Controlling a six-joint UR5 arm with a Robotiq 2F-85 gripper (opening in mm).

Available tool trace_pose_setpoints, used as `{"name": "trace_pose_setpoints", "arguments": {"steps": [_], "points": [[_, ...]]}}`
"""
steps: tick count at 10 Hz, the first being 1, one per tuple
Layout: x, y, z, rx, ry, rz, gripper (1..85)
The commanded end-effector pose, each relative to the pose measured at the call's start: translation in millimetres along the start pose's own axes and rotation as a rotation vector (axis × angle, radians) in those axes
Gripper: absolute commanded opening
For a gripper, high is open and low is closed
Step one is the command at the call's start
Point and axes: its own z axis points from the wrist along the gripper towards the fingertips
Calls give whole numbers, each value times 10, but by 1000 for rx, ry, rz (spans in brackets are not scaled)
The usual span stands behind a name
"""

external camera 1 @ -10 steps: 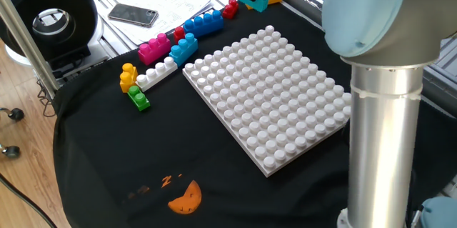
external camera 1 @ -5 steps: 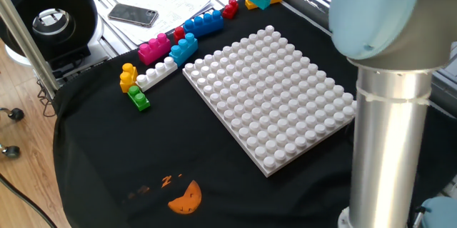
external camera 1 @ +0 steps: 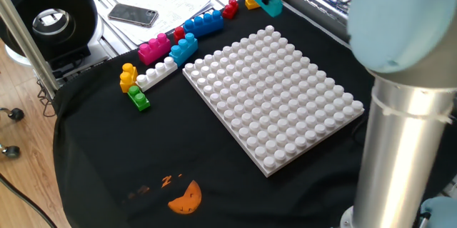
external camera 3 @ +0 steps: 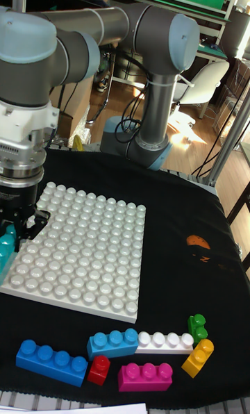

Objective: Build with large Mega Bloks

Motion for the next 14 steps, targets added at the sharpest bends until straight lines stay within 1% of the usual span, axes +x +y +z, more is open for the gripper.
{"name": "trace_pose_setpoints", "arguments": {"steps": [1, 3, 4, 5, 7, 9, 11, 13, 14], "points": [[452, -52, 244, -1, 28, -94, 13], [653, -178, 376, 14, 59, -190, 13], [679, -249, 414, 25, 59, -212, 13], [677, -291, 418, 38, 59, -212, 13], [605, -291, 439, 38, 41, -194, 13], [511, -261, 501, 29, 16, -129, 13], [499, -248, 536, 25, 16, -99, 13], [475, -171, 593, -1, 12, -47, 13], [451, -138, 599, -13, 4, -29, 13]]}}
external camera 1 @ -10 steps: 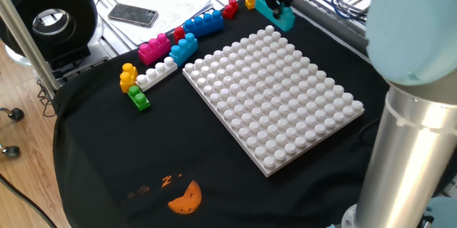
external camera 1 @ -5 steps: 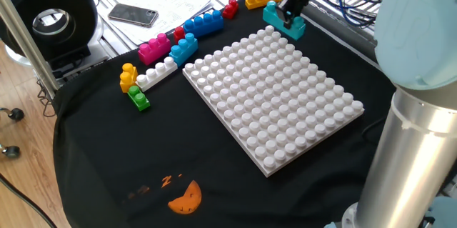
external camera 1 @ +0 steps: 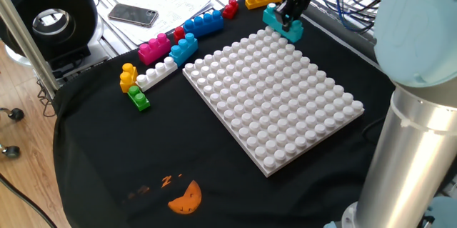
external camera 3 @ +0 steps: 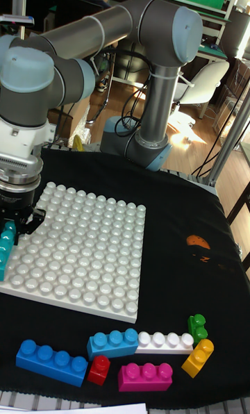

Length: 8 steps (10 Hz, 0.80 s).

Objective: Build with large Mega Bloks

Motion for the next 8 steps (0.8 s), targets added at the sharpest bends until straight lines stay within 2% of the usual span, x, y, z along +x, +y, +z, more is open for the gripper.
{"name": "trace_pose_setpoints", "arguments": {"steps": [1, 8], "points": [[-68, 72, 41, -31, -20, 56, 13], [-86, 193, 73, -50, -20, 84, 13]]}}
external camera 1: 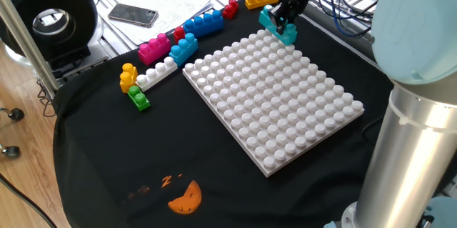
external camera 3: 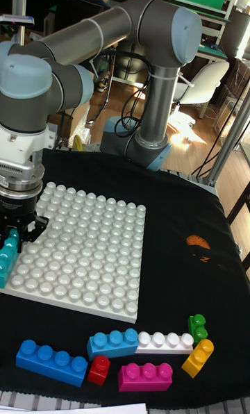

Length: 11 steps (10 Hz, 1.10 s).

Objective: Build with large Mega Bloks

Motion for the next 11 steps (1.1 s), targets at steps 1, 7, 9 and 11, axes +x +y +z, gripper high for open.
{"name": "trace_pose_setpoints", "arguments": {"steps": [1, 7, 9, 11], "points": [[25, 50, -7, -8, 2, 8, 13], [175, 26, 19, 20, 28, -20, 13], [211, -27, 24, 40, 38, -35, 13], [223, -44, 26, 43, 42, -41, 13]]}}
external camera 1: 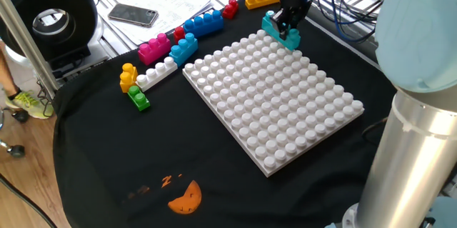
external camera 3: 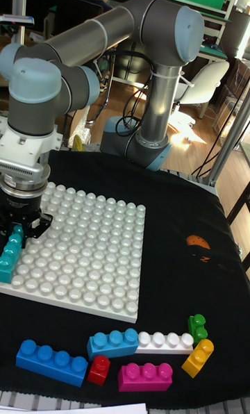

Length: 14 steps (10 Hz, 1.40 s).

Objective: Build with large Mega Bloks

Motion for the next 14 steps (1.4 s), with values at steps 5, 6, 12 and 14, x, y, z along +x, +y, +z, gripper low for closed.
{"name": "trace_pose_setpoints", "arguments": {"steps": [5, 6, 12, 14], "points": [[-27, 64, 72, -22, -14, 7, 13], [-39, 72, 83, -24, -18, 10, 13], [-96, 113, 205, -37, -42, -3, 13], [-95, 121, 213, -48, -43, -9, 13]]}}
